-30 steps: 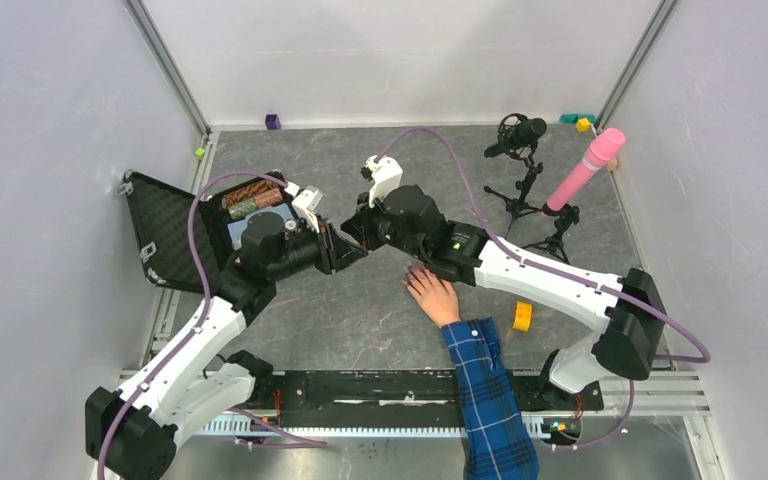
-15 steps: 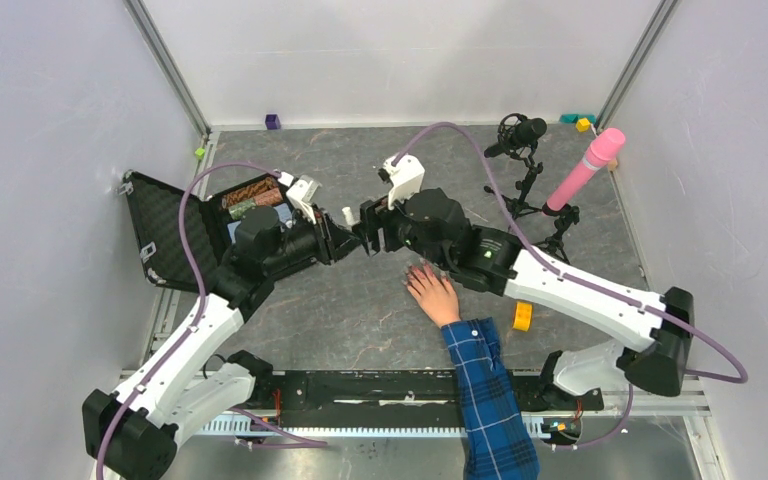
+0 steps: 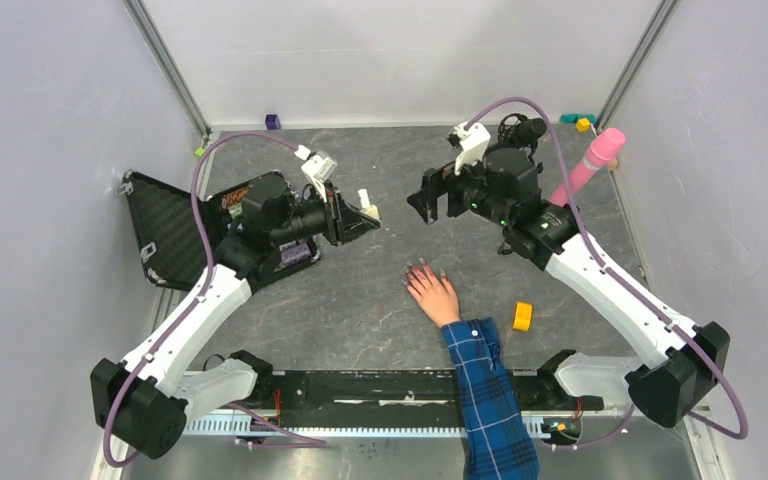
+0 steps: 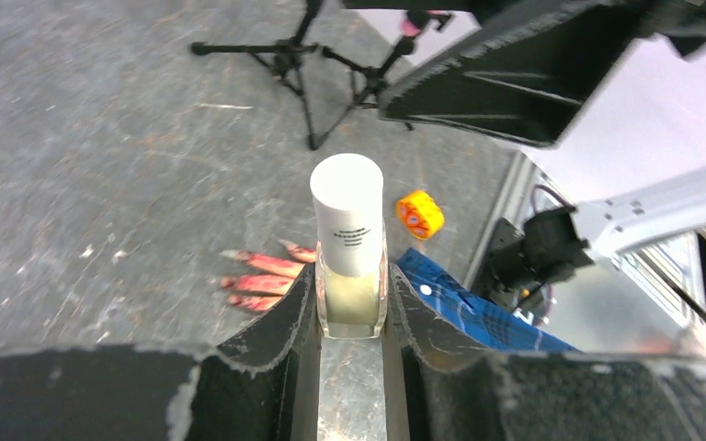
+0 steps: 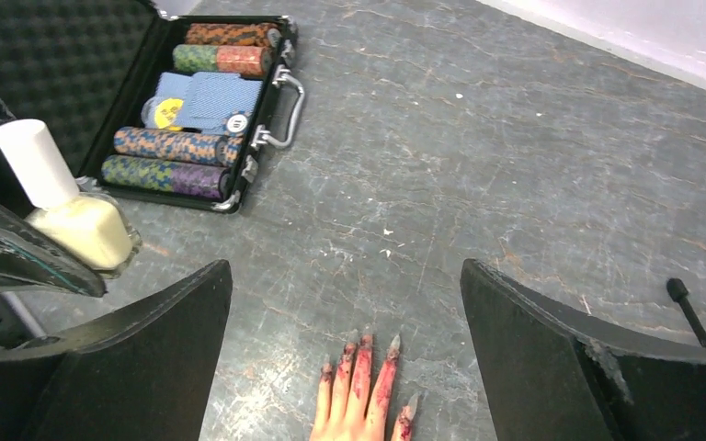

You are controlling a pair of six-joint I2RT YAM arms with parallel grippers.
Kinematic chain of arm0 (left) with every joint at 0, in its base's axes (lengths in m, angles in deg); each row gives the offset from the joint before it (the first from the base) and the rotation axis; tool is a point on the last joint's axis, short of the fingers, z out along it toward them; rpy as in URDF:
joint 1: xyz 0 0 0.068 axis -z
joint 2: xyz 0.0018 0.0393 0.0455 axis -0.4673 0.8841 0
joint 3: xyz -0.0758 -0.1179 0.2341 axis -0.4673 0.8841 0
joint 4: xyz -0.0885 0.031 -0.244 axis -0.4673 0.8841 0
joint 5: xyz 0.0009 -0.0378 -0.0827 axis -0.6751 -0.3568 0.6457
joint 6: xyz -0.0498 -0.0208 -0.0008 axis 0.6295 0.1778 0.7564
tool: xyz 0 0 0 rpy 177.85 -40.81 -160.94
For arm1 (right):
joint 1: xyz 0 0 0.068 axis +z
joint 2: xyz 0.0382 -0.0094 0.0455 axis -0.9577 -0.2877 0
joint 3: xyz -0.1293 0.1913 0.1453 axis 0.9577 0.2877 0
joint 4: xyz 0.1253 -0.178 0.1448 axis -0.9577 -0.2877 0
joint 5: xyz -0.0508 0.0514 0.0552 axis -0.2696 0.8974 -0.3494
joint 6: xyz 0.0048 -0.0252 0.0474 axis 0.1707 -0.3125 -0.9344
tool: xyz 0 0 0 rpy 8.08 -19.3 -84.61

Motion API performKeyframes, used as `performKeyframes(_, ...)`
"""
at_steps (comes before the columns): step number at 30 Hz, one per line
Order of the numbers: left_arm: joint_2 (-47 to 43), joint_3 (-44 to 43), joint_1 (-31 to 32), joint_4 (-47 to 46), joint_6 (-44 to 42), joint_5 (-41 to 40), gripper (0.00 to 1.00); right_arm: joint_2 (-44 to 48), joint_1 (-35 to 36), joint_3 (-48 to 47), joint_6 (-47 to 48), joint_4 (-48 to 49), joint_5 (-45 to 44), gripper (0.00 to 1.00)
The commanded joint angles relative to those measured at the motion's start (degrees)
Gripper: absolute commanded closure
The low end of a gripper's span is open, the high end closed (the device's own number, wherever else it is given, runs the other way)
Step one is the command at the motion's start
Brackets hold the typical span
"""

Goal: Paint the nails
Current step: Screw the nail polish bottle.

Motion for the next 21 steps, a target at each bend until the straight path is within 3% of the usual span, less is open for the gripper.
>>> performKeyframes(1, 1.53, -3.17, -0.09, -6.59, -1.4, 15.11, 0.98, 3.97, -6.75, 2.77, 0.14, 7.11, 21.38, 0.02)
performKeyframes(7, 0.29, -0.4, -0.02, -7.05, -1.76, 20.03, 0.98, 8.36, -14.08, 11.91, -10.38, 25.9, 43.94, 0.02)
performKeyframes(10, 0.08, -0.4, -0.04, -7.04, -1.59, 21.25, 0.98, 8.41, -14.12, 14.39, -18.81, 37.4, 49.72, 0.03)
performKeyframes(14, -0.01, -0.26, 0.16, -7.04, -1.28, 22.2, 0.98, 7.37, -13.52, 16.63, -28.11, 49.3, 51.13, 0.05)
performKeyframes(21, -0.03, 0.32, 0.95, -7.02, -1.05, 22.01, 0.98, 2.05, -6.78, 14.36, -29.43, 50.98, 48.37, 0.13)
